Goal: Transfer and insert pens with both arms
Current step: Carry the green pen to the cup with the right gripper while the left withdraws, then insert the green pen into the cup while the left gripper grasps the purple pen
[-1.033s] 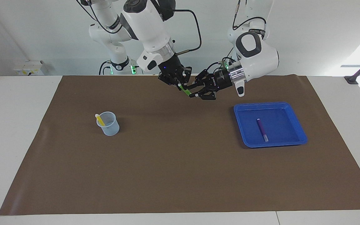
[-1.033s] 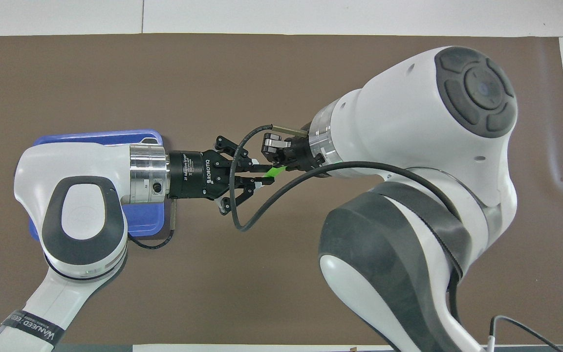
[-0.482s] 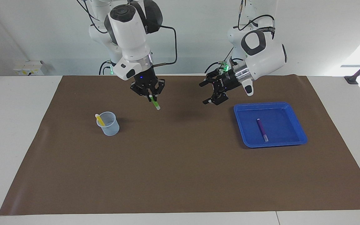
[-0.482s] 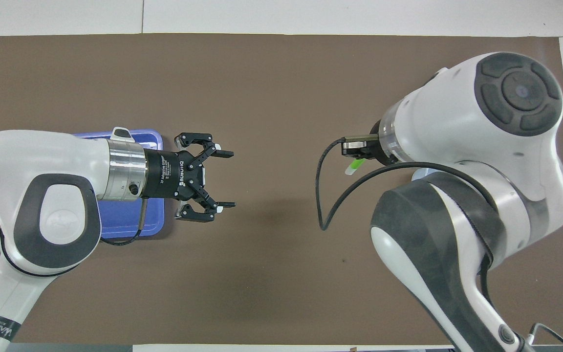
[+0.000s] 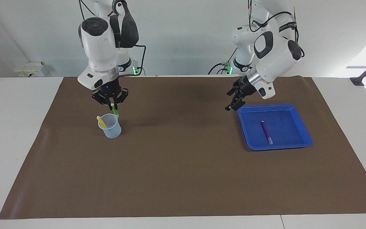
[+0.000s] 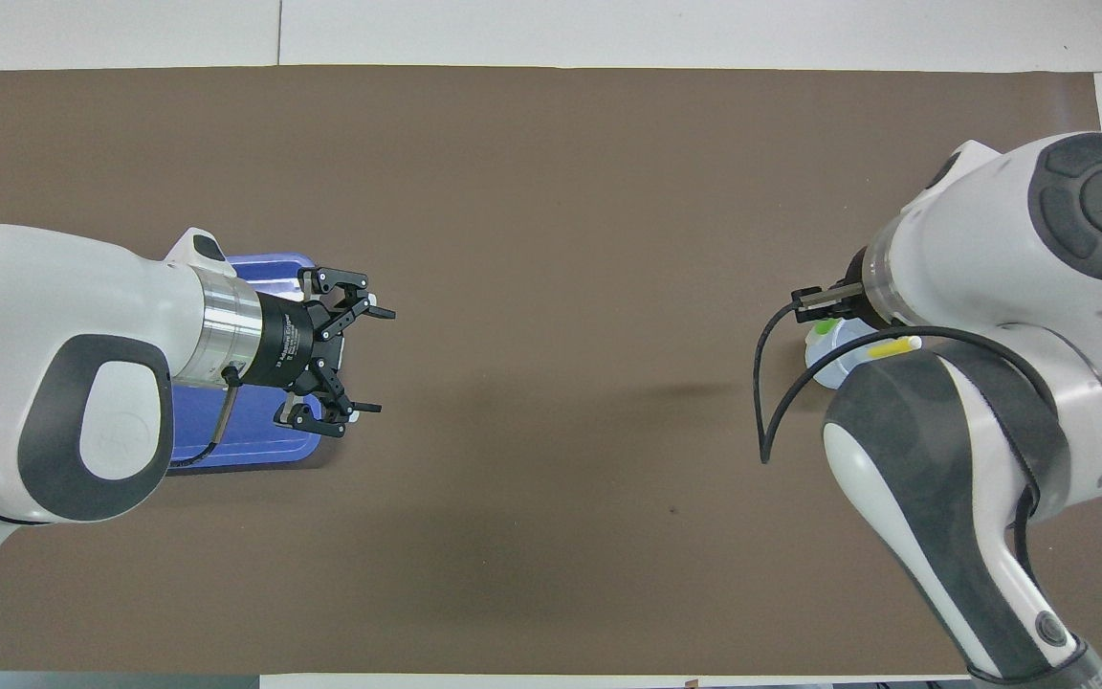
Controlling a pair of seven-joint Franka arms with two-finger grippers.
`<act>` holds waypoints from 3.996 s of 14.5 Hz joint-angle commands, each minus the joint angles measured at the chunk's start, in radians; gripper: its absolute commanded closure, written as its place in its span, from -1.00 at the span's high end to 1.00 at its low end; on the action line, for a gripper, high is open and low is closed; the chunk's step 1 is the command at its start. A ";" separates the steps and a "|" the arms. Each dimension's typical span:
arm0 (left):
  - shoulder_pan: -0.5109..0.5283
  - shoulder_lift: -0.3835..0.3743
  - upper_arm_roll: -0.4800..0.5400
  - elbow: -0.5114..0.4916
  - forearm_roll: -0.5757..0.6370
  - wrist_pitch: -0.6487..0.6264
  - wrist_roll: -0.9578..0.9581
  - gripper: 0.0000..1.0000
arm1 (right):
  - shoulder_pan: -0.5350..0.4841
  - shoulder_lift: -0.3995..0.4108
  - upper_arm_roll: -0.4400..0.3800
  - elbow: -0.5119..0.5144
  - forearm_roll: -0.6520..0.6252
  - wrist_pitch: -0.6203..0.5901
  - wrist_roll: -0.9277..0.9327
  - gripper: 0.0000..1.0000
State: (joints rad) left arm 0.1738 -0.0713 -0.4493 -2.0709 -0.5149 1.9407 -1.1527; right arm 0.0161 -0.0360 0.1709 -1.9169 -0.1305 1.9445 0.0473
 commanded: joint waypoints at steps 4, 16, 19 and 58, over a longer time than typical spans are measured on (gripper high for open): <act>0.078 0.036 0.001 -0.009 0.269 -0.045 0.564 1.00 | -0.008 -0.108 -0.060 -0.250 -0.017 0.215 -0.075 -1.00; 0.128 0.284 0.001 -0.041 0.694 0.319 1.016 1.00 | -0.007 -0.114 -0.073 -0.435 0.072 0.422 -0.069 -1.00; 0.142 0.300 0.001 -0.067 0.694 0.343 1.007 0.91 | -0.008 -0.114 -0.073 -0.442 0.081 0.426 -0.067 -1.00; 0.190 0.285 -0.006 0.285 0.146 -0.210 0.494 -1.00 | -0.011 0.013 -0.198 0.294 0.127 -0.325 -0.067 1.00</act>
State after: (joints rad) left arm 0.3576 0.2188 -0.4496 -1.7995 -0.2976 1.7707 -0.5425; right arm 0.0149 -0.0339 -0.0306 -1.6506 -0.0063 1.6482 -0.0084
